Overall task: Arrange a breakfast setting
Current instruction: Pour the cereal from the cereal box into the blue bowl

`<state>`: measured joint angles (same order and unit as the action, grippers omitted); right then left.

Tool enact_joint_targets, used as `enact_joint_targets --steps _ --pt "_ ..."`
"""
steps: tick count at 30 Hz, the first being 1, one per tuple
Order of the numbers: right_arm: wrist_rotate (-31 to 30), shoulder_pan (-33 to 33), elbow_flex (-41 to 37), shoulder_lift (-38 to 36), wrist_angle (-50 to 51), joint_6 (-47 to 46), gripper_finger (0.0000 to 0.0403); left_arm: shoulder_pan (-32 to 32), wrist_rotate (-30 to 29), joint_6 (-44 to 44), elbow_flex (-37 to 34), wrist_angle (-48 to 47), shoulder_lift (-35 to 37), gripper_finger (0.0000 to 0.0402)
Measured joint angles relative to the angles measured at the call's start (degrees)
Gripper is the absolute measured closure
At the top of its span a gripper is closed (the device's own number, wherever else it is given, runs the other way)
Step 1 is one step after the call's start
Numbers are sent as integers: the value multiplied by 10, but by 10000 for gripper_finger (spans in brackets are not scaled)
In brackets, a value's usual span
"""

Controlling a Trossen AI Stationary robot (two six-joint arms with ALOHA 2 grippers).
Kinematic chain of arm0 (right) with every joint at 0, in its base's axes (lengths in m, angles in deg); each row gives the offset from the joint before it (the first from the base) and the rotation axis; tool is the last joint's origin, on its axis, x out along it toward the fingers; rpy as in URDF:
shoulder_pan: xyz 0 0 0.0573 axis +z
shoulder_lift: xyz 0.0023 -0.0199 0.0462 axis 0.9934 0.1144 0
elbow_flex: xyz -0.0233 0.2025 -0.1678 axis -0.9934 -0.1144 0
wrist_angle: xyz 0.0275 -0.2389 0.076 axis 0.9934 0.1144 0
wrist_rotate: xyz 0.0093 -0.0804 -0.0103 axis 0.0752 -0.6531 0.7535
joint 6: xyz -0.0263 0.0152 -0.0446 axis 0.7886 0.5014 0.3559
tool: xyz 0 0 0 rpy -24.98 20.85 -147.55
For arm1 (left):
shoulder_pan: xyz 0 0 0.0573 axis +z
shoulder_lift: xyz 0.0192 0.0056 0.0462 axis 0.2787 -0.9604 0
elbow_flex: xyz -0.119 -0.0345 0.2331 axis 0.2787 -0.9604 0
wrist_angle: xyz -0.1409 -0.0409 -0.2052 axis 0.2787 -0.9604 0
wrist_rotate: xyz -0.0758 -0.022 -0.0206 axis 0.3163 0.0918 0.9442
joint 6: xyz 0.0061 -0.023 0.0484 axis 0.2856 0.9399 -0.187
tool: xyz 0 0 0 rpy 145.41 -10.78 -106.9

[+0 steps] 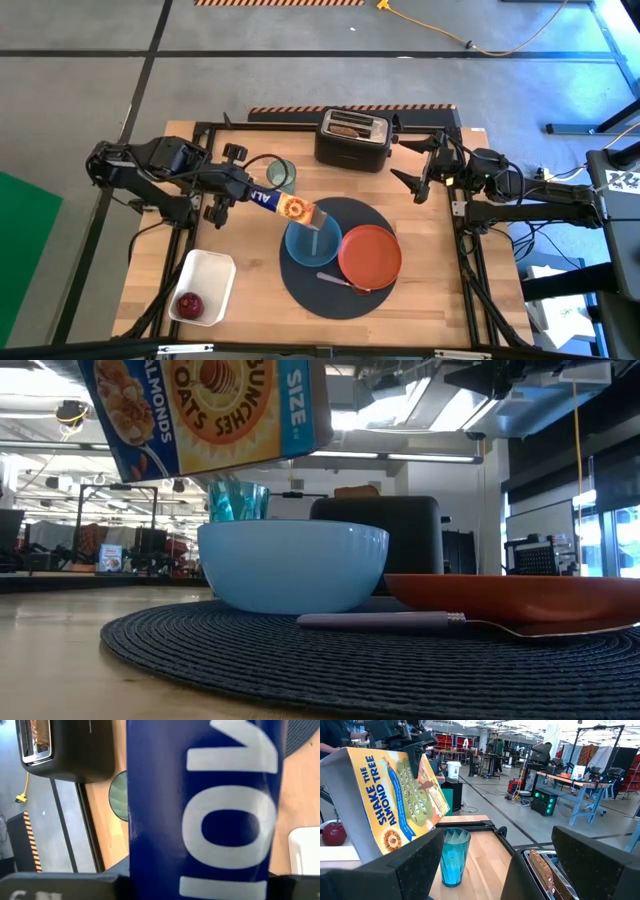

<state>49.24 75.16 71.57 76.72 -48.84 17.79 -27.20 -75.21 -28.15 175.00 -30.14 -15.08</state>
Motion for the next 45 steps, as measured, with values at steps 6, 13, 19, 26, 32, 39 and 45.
enact_joint_targets --steps 6,13,19,26,32,39,45 --pt "0 0 0 0 12 0 40 0 -2 0 -10 1 3 282" --pt "11 0 0 0 13 0 40 0 -1 0 -64 -1 9 282" --pt "11 0 0 0 11 0 40 0 4 -1 -71 0 8 282" --pt "11 0 0 0 8 0 40 -2 -38 -62 -70 1 5 282" --pt "11 0 0 1 14 -1 40 -18 -47 -77 -75 0 5 282" --pt "11 0 1 14 11 -2 40 -58 -89 -106 -75 0 -8 282" --pt "11 0 1 29 4 -2 40 -67 -100 -120 -75 0 -34 282"
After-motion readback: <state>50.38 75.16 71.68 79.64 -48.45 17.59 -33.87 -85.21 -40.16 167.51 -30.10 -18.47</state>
